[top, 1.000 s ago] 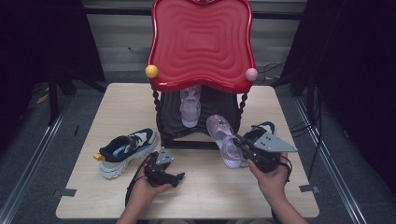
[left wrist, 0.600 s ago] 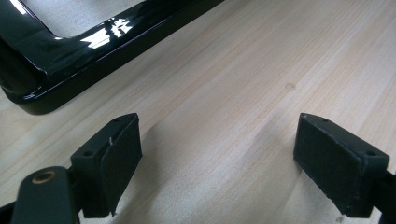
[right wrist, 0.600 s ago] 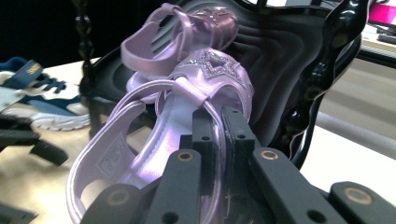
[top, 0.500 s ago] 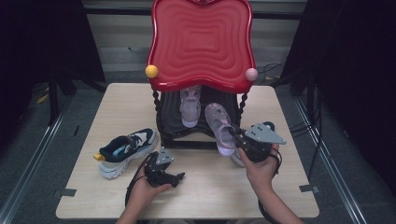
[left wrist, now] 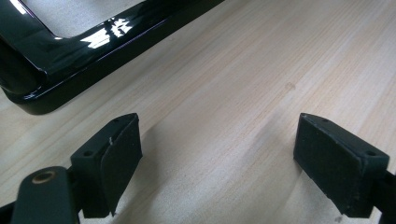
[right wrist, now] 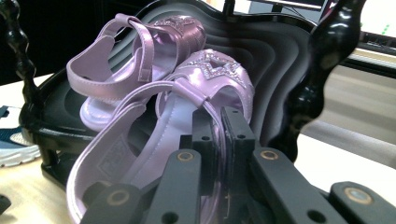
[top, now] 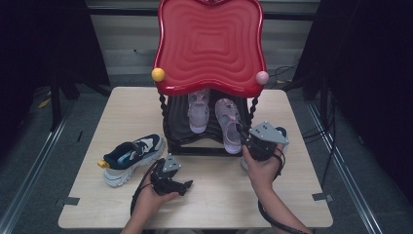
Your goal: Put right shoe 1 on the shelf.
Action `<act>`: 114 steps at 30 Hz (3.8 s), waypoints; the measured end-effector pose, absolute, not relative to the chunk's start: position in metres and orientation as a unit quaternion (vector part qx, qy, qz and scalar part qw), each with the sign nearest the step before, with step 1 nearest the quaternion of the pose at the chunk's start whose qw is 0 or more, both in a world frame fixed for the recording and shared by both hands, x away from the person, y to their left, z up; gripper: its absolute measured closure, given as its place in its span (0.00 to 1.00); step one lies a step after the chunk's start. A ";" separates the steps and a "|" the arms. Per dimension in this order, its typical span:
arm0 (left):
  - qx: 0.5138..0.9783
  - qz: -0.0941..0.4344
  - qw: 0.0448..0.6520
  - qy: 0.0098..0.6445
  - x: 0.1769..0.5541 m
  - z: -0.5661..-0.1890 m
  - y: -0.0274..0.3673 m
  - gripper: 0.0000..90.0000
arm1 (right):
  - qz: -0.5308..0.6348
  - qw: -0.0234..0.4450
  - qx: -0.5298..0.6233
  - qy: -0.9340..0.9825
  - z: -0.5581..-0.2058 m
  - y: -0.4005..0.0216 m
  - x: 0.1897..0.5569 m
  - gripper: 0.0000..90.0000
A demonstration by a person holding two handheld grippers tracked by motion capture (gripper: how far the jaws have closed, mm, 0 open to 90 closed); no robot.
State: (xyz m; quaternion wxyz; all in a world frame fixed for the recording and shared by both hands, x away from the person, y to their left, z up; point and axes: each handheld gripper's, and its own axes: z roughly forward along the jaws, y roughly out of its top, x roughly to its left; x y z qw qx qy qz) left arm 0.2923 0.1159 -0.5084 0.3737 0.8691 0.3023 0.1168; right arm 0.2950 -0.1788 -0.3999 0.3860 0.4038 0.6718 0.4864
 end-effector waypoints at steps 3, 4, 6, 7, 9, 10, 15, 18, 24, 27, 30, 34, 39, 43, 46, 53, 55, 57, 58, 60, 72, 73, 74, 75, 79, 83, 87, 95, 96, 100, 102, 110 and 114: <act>0.869 0.117 0.374 0.302 0.292 -0.508 0.116 0.16 | 0.486 0.390 0.409 0.667 -0.401 -0.176 0.300 0.94; 0.869 0.117 0.374 0.302 0.292 -0.508 0.116 0.16 | 0.484 0.393 0.412 0.664 -0.401 -0.175 0.302 0.94; 0.869 0.117 0.374 0.302 0.292 -0.508 0.116 0.16 | 0.484 0.395 0.412 0.663 -0.401 -0.173 0.304 0.94; 0.869 0.118 0.372 0.303 0.292 -0.508 0.116 0.16 | 0.484 0.396 0.413 0.662 -0.401 -0.171 0.306 0.94; 0.869 0.118 0.373 0.303 0.292 -0.508 0.116 0.16 | 0.479 0.406 0.413 0.660 -0.401 -0.168 0.309 0.94; 0.869 0.118 0.373 0.303 0.292 -0.508 0.116 0.16 | 0.479 0.405 0.414 0.659 -0.401 -0.167 0.310 0.94; 0.869 0.118 0.373 0.303 0.292 -0.508 0.116 0.16 | 0.472 0.424 0.420 0.649 -0.402 -0.159 0.318 0.94; 0.869 0.118 0.372 0.303 0.292 -0.508 0.116 0.16 | 0.471 0.431 0.420 0.645 -0.402 -0.153 0.322 0.94; 0.870 0.117 0.372 0.302 0.292 -0.508 0.116 0.16 | 0.460 0.451 0.416 0.642 -0.399 -0.144 0.331 0.94; 0.870 0.116 0.374 0.300 0.292 -0.509 0.116 0.16 | 0.455 0.459 0.421 0.637 -0.399 -0.141 0.335 0.94; 0.870 0.116 0.374 0.299 0.292 -0.508 0.116 0.16 | 0.450 0.464 0.425 0.633 -0.400 -0.137 0.339 0.94; 0.870 0.116 0.374 0.298 0.292 -0.508 0.116 0.16 | 0.444 0.479 0.421 0.629 -0.402 -0.132 0.344 0.94; 0.871 0.115 0.375 0.297 0.292 -0.508 0.116 0.16 | 0.436 0.490 0.418 0.629 -0.402 -0.130 0.349 0.94; 0.871 0.115 0.374 0.296 0.292 -0.508 0.116 0.16 | 0.442 0.489 0.420 0.623 -0.401 -0.131 0.354 0.94; 0.871 0.115 0.374 0.296 0.292 -0.508 0.116 0.16 | 0.440 0.488 0.420 0.626 -0.403 -0.131 0.356 0.94; 0.871 0.115 0.374 0.297 0.292 -0.508 0.116 0.16 | 0.439 0.491 0.413 0.629 -0.408 -0.125 0.356 0.92; 0.871 0.115 0.374 0.296 0.292 -0.508 0.116 0.16 | 0.440 0.485 0.417 0.630 -0.409 -0.124 0.355 0.92; 0.871 0.115 0.374 0.296 0.292 -0.508 0.116 0.16 | 0.437 0.484 0.419 0.632 -0.411 -0.124 0.355 0.91; 0.871 0.115 0.374 0.296 0.292 -0.508 0.116 0.16 | 0.435 0.485 0.416 0.634 -0.411 -0.124 0.355 0.91; 0.871 0.115 0.374 0.297 0.292 -0.508 0.116 0.16 | 0.432 0.484 0.419 0.636 -0.414 -0.126 0.354 0.90; 0.871 0.115 0.374 0.296 0.292 -0.508 0.116 0.16 | 0.435 0.467 0.402 0.657 -0.416 -0.131 0.350 0.73; 0.871 0.115 0.374 0.296 0.292 -0.508 0.116 0.16 | 0.436 0.460 0.401 0.661 -0.416 -0.132 0.349 0.71; 0.871 0.115 0.374 0.296 0.292 -0.508 0.116 0.16 | 0.434 0.463 0.400 0.661 -0.416 -0.133 0.348 0.69; 0.871 0.115 0.374 0.296 0.292 -0.508 0.116 0.16 | 0.437 0.463 0.400 0.660 -0.415 -0.134 0.347 0.68; 0.871 0.115 0.374 0.296 0.292 -0.509 0.116 0.16 | 0.444 0.450 0.389 0.670 -0.411 -0.135 0.342 0.61; 0.871 0.115 0.374 0.296 0.292 -0.508 0.116 0.16 | 0.448 0.438 0.380 0.680 -0.406 -0.135 0.336 0.55; 0.871 0.115 0.374 0.296 0.292 -0.508 0.116 0.16 | 0.454 0.419 0.375 0.691 -0.403 -0.138 0.331 0.51; 0.871 0.115 0.374 0.296 0.292 -0.508 0.116 0.16 | 0.476 0.389 0.370 0.697 -0.401 -0.150 0.320 0.46; 0.871 0.115 0.374 0.296 0.292 -0.508 0.116 0.16 | 0.480 0.383 0.370 0.697 -0.401 -0.151 0.319 0.45; 0.871 0.115 0.374 0.296 0.292 -0.508 0.116 0.16 | 0.478 0.364 0.365 0.711 -0.401 -0.154 0.313 0.41; 0.871 0.116 0.374 0.296 0.292 -0.509 0.116 0.16 | 0.481 0.348 0.359 0.720 -0.402 -0.155 0.311 0.40; 0.871 0.116 0.374 0.296 0.292 -0.508 0.116 0.16 | 0.481 0.284 0.354 0.750 -0.412 -0.162 0.300 0.32; 0.871 0.115 0.374 0.296 0.292 -0.508 0.116 0.16 | 0.481 0.272 0.345 0.759 -0.418 -0.166 0.294 0.30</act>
